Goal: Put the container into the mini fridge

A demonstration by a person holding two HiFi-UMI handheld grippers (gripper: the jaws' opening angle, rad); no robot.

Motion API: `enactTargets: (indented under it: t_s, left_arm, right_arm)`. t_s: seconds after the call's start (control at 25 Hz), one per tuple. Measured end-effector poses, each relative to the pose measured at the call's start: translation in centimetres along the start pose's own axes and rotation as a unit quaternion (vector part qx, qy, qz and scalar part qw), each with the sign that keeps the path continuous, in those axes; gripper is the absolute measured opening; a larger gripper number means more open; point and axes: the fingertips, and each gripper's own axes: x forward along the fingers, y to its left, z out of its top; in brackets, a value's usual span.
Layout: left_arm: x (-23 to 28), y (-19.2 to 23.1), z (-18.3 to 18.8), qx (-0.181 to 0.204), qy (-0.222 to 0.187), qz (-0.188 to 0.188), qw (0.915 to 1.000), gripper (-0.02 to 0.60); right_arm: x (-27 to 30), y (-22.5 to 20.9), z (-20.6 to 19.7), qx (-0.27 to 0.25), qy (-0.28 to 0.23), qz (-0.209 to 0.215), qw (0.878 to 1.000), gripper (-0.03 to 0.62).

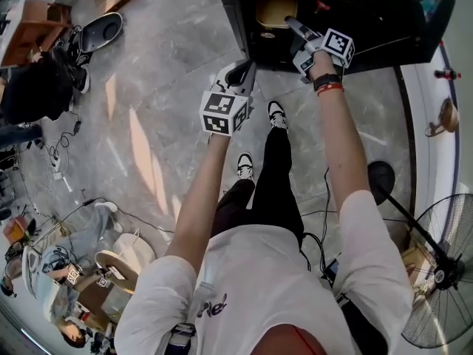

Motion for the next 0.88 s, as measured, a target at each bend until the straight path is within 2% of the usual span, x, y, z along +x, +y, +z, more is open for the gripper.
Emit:
enactTargets:
  t_s: [0.24, 0.4, 0.88]
  left_arm:
    - [0.7, 0.2, -0.5, -0.004, 0.001, -0.003, 1.0, 0.021]
    - [0.9, 0.8, -0.7, 0.008, 0.004, 0.001, 1.0, 0.021]
    - [2.2, 1.0, -1.9, 0.01, 0.01, 0.0, 0.9999, 0.021]
  right_arm:
    - [1.2, -1.0, 0.8, 0.003, -0.002, -0.003, 1.0, 0.227]
    - [2.1, -1.9, 1.6, 0.018, -0.008, 0.0, 1.0, 0.227]
    - [2.8, -4.1, 2.9, 0.028, -0.015, -0.029, 0.999, 0.229]
